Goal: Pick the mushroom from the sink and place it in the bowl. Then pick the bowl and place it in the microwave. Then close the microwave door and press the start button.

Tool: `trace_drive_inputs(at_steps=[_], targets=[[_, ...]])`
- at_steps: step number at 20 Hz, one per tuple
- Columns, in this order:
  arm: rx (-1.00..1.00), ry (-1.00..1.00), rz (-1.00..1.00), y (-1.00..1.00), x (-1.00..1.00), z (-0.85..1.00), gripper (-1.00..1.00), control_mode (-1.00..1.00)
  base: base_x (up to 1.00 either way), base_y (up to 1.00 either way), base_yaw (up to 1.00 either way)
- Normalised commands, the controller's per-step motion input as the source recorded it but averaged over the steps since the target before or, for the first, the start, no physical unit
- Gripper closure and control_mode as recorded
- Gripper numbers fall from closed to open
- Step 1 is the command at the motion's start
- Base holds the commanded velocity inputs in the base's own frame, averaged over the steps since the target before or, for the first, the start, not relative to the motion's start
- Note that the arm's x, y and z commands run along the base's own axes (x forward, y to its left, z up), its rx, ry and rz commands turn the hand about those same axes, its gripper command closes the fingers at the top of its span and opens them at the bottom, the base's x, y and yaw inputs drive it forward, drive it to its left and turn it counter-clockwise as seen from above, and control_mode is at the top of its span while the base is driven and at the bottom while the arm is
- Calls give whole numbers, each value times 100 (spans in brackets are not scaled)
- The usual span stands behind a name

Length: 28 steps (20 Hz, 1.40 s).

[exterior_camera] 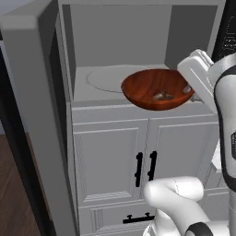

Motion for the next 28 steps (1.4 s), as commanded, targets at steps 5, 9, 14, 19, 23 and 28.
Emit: trace_drive_inputs(at_steps=[5, 9, 14, 19, 23, 28], targets=[[0, -7, 15, -24, 38, 1, 100, -100, 0, 0, 0], [2, 0, 0, -3, 80, 9, 100, -100, 0, 0, 0], [0, 0, -1, 3, 79, 0, 100, -100, 0, 0, 0], [0, 0, -1, 2, 64, -9, 100, -100, 0, 0, 0], [0, 0, -1, 0, 55, -14, 100, -100, 0, 0, 0], [2, 0, -3, 3, 38, -14, 100, -100, 0, 0, 0]])
